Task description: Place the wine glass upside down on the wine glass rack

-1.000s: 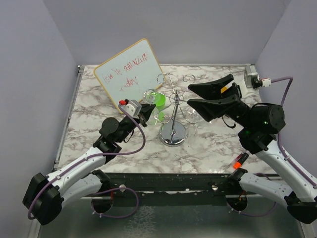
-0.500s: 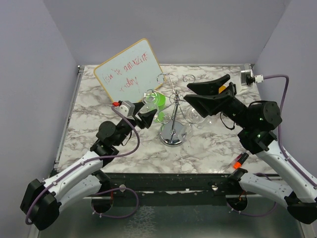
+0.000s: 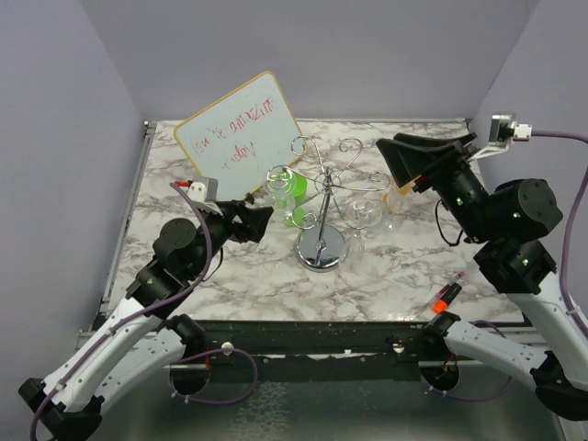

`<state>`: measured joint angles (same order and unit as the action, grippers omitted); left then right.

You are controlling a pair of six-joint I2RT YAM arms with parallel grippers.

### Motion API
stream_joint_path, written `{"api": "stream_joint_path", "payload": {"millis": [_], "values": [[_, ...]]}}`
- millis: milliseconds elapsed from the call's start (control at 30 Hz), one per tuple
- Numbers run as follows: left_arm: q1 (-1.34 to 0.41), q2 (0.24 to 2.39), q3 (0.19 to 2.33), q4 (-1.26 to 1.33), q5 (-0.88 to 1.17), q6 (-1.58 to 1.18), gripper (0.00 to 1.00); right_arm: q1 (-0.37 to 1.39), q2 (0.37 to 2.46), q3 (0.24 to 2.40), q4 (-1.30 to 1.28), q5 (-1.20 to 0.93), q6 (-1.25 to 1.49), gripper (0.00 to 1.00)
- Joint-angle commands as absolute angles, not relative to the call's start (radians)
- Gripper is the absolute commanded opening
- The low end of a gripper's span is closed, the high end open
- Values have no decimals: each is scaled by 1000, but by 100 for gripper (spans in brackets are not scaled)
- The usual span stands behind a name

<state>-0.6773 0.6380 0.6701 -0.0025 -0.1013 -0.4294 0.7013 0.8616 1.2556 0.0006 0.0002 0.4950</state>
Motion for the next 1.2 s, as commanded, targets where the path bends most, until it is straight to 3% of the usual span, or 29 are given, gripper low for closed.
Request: {"api": "stream_joint_path", "payload": {"millis": [0, 233, 400, 533, 733, 933, 1167], "values": [[-676, 585, 782, -429, -194, -521, 84, 706, 850, 1318, -267, 371, 456, 67], [-676, 495, 872, -535, -204, -521, 93, 706, 940, 1409, -518, 711, 375, 69], [-677, 499, 975, -548, -127, -425, 99, 702, 1080, 1444, -612, 840, 347, 75], [-677, 538, 1063, -542, -84, -358, 99, 622, 1178, 1506, -652, 764, 349, 76], [-677, 589, 1137, -514, -98, -324, 99, 254, 1294, 1553, -658, 383, 355, 75], [-677, 649, 1159, -432, -80, -301, 99, 203, 1422, 1537, -639, 305, 326, 73], [-676, 722, 1226, -342, -12, -289, 99, 202, 1532, 1548, -674, 384, 307, 68]]}}
